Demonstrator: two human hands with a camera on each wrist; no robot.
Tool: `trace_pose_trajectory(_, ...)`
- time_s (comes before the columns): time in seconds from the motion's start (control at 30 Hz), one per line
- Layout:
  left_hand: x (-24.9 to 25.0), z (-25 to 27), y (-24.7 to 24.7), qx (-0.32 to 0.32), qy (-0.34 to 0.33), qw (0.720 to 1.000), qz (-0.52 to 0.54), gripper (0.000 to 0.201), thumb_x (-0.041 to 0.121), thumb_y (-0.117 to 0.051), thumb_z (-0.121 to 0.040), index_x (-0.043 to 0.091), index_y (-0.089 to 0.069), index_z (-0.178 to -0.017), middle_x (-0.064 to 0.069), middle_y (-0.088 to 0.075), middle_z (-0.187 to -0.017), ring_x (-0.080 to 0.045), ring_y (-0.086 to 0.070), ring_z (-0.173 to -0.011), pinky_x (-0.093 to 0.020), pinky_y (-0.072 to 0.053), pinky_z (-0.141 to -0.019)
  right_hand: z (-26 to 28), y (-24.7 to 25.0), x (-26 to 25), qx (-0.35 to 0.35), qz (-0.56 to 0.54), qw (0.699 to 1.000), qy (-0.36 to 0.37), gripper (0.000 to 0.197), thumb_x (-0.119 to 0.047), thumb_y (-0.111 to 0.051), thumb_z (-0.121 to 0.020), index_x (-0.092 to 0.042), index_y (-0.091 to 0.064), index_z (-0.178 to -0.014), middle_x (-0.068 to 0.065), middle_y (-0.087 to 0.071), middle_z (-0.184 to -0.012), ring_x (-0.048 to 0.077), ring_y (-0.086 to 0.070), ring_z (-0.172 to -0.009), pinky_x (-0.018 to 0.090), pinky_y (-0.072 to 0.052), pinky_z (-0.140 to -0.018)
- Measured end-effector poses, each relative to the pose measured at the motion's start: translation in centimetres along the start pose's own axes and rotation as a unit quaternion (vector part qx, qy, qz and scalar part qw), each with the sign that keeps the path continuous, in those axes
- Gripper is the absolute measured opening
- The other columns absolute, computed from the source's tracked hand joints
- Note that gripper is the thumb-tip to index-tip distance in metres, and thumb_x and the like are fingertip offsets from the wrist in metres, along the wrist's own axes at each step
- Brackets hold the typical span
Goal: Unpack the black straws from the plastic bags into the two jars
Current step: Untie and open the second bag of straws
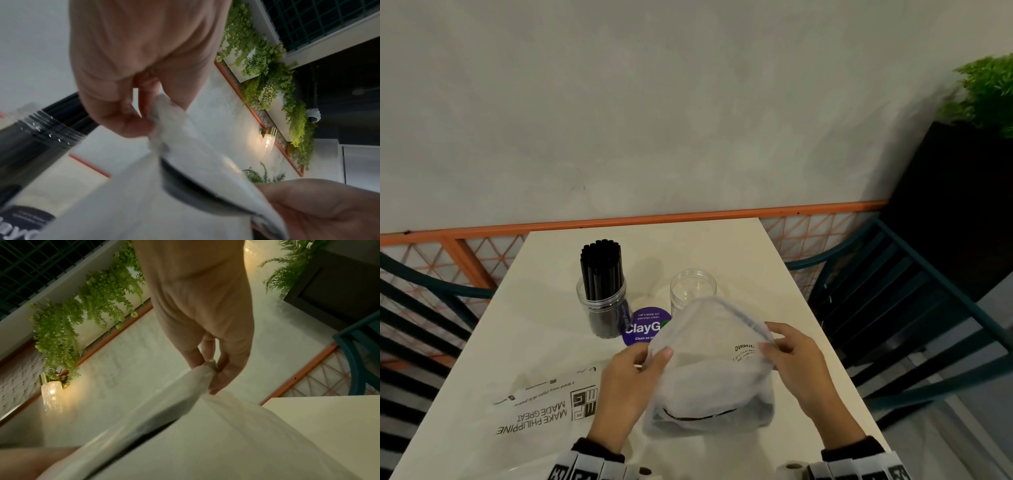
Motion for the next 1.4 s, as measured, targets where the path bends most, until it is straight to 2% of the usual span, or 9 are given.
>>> trace_pose_trajectory(0.2,-1.4,-1.1,1.0,-0.047,0.103,0.974,0.195,0.009,0.013,-0.06,-0.085,0.004,-0.061,-0.081,-0.012,-0.07,-0.08,-0.025,-0.064,-0.074,-0.03,-0.056,-0.06,0.1,-0.1,0.5,-0.117,-0.27,0.944,-0.149,0.017,-0.003,-0.053,-0.089,0.002,-0.058,-0.105,0.016,-0.07,-0.089,0.028,-0.067,-0.079,0.037,-0.056,-0.073)
trace_pose_trajectory(0.37,-1.7,-1.4,0.6,-0.171,0.223,0.788,0.548,0.067,-0.001,-0.091,-0.027,-0.009,-0.067,-0.089,-0.022,-0.068,-0.09,-0.029,-0.069,-0.074,-0.036,-0.06,-0.059,0.0,-0.2,1.8,-0.177,-0.429,0.855,-0.233,0.003,-0.005,-0.057,-0.084,-0.005,-0.054,-0.083,0.011,-0.069,-0.072,0.023,-0.066,-0.061,0.033,-0.057,-0.055)
trace_pose_trajectory(0.47,-0.6,-0.8,1.0,-0.218,0.198,0.73,0.616,0.076,-0.004,-0.09,-0.029,-0.011,-0.064,-0.1,-0.025,-0.07,-0.094,-0.033,-0.07,-0.082,-0.043,-0.06,-0.063,-0.4,0.6,2.4,-0.15,-0.528,0.803,-0.234,0.056,0.011,-0.086,-0.029,0.0,-0.056,-0.074,0.012,-0.066,-0.065,0.024,-0.067,-0.055,0.035,-0.058,-0.055)
trace_pose_trajectory(0.57,0.2,0.8,0.9,-0.26,0.145,0.767,0.568,0.03,0.011,-0.076,-0.063,0.006,-0.068,-0.091,-0.015,-0.074,-0.087,-0.024,-0.071,-0.079,-0.035,-0.059,-0.063,-0.2,1.4,1.8,-0.141,-0.528,0.812,-0.206,0.029,-0.004,-0.076,-0.054,-0.001,-0.06,-0.077,0.01,-0.064,-0.064,0.021,-0.065,-0.054,0.029,-0.057,-0.052)
trace_pose_trajectory(0.7,-1.4,1.0,1.1,-0.122,0.116,0.933,0.319,0.049,-0.019,-0.055,-0.071,0.019,-0.049,-0.1,-0.015,-0.063,-0.093,-0.024,-0.063,-0.076,-0.032,-0.053,-0.062,0.7,1.7,1.6,-0.149,-0.362,0.911,-0.126,0.036,0.007,-0.054,-0.08,-0.018,-0.048,-0.106,0.012,-0.051,-0.078,0.025,-0.053,-0.07,0.034,-0.052,-0.061)
trace_pose_trajectory(0.83,-2.7,0.9,1.0,-0.024,0.096,0.991,0.092,0.037,-0.008,-0.057,-0.075,0.021,-0.046,-0.097,-0.012,-0.055,-0.097,-0.023,-0.054,-0.081,-0.033,-0.044,-0.066,0.8,0.8,2.1,-0.052,-0.072,0.994,-0.068,0.036,0.003,-0.05,-0.083,-0.017,-0.039,-0.111,0.013,-0.046,-0.084,0.027,-0.051,-0.075,0.036,-0.052,-0.064)
trace_pose_trajectory(1.03,-4.0,1.1,2.4,0.067,0.08,0.993,-0.051,0.02,0.024,-0.07,-0.076,0.007,-0.061,-0.078,-0.005,-0.062,-0.075,-0.022,-0.055,-0.074,-0.032,-0.042,-0.071,0.8,1.6,2.2,0.016,0.134,0.991,-0.004,0.006,-0.013,-0.06,-0.084,-0.018,-0.061,-0.082,0.006,-0.067,-0.084,0.021,-0.06,-0.073,0.024,-0.045,-0.06)
trace_pose_trajectory(1.2,-4.2,1.3,1.0,-0.05,0.126,0.985,0.11,0.026,0.018,-0.059,-0.087,0.007,-0.068,-0.066,0.002,-0.058,-0.054,-0.014,-0.046,-0.058,-0.028,-0.039,-0.061,0.8,0.4,2.8,-0.089,-0.056,0.991,-0.086,0.011,-0.004,-0.062,-0.084,-0.009,-0.063,-0.093,0.019,-0.073,-0.082,0.026,-0.066,-0.069,0.028,-0.054,-0.063)
trace_pose_trajectory(1.4,-4.4,1.6,-0.1,-0.14,0.26,0.882,0.366,0.02,0.02,-0.056,-0.083,0.003,-0.067,-0.083,-0.01,-0.054,-0.069,-0.017,-0.043,-0.06,-0.029,-0.045,-0.056,0.6,-0.8,4.0,-0.149,-0.274,0.926,-0.211,0.015,0.002,-0.046,-0.088,-0.011,-0.044,-0.08,0.018,-0.058,-0.075,0.028,-0.05,-0.067,0.035,-0.038,-0.055)
Point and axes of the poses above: each hand's wrist, its own z-axis away from the middle knuckle, its own y-axis out of the back of the hand, x = y × z, the point moved 3 cm from there along -z, towards the middle knuckle
